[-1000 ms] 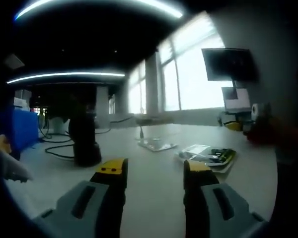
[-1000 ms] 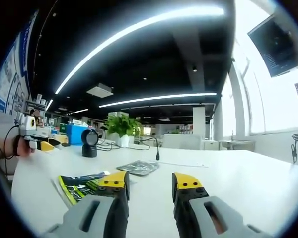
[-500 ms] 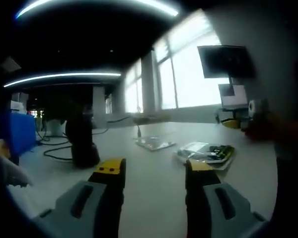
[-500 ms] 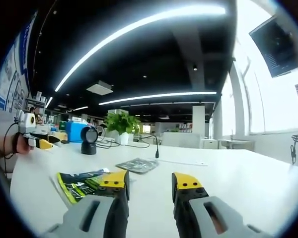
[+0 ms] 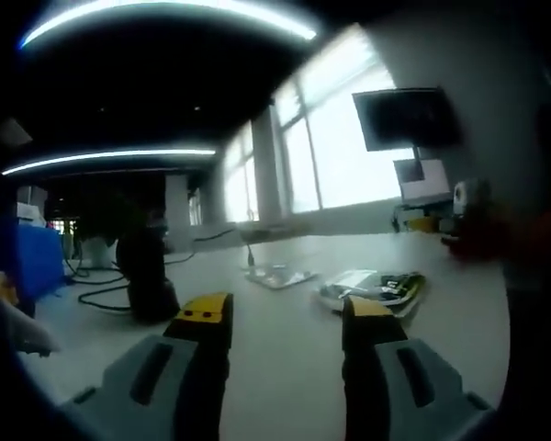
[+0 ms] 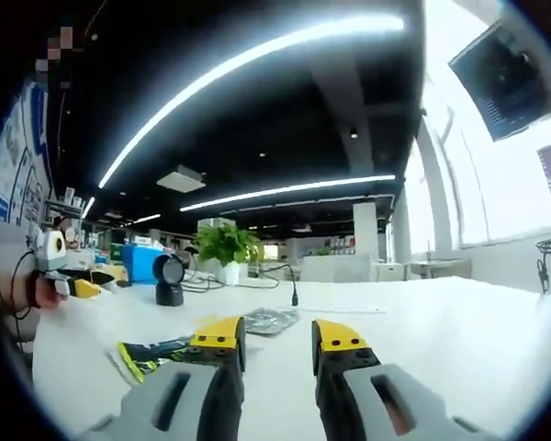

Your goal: Clip sheet goods on table flip sheet goods clip sheet goods scan sheet goods put sheet goods back to table

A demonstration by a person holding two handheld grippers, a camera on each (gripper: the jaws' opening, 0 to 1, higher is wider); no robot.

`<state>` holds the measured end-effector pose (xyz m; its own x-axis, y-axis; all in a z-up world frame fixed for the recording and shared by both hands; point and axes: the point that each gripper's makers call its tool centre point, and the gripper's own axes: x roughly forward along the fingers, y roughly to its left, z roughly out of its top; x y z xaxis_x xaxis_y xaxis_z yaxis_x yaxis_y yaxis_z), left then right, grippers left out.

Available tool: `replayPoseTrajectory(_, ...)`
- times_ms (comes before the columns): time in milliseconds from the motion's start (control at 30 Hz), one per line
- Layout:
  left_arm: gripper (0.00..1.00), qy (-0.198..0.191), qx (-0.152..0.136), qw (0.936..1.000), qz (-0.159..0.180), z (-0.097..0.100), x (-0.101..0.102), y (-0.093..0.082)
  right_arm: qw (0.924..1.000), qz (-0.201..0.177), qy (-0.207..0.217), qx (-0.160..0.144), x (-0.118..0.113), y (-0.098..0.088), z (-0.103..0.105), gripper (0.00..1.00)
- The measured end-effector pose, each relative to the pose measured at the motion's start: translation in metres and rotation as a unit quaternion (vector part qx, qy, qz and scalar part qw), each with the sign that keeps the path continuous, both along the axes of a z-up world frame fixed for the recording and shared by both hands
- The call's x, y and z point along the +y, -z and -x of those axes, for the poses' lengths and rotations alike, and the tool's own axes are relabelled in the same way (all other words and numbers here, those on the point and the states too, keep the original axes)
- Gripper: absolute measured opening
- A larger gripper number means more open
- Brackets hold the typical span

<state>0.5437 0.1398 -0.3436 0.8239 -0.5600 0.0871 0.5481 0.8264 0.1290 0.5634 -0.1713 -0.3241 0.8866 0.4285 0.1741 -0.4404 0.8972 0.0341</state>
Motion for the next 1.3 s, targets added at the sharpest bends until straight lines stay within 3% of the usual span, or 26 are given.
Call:
replayPoseTrajectory(133, 0.39, 0.006, -0.004, 0.9999, 0.009, 0.001, 0.0, -0.003, 0.9988, 0.048, -0.006, 0.004, 0.012, 0.007, 0.002, 0.26)
replayPoseTrajectory(533, 0.39, 0.0, 0.004, 1.0, 0.009, -0.002, 0.004, -0.001, 0.998, 0.045, -0.043, 0.005, 0.056, 0.007, 0.009, 0.27)
replayPoseTrajectory(733, 0.39, 0.0, 0.003, 1.0, 0.006, -0.003, 0.004, 0.0, 0.9954, 0.063, -0.072, 0.002, 0.089, 0.01, 0.011, 0.27)
replayPoseTrajectory(1000, 0.39, 0.001, 0.004, 1.0, 0.005, -0.003, 0.004, 0.0, 0.9876, 0.115, -0.107, -0.011, 0.129, 0.017, 0.022, 0.29)
replayPoseTrajectory(1133, 0.39, 0.002, 0.004, 1.0, 0.003, -0.003, 0.003, 0.001, 0.9858, 0.116, -0.122, -0.011, 0.142, 0.018, 0.026, 0.29)
replayPoseTrajectory(1300, 0.39, 0.002, 0.005, 1.0, 0.004, -0.003, 0.004, 0.001, 0.9792, 0.156, -0.129, -0.014, 0.154, 0.027, 0.029, 0.29)
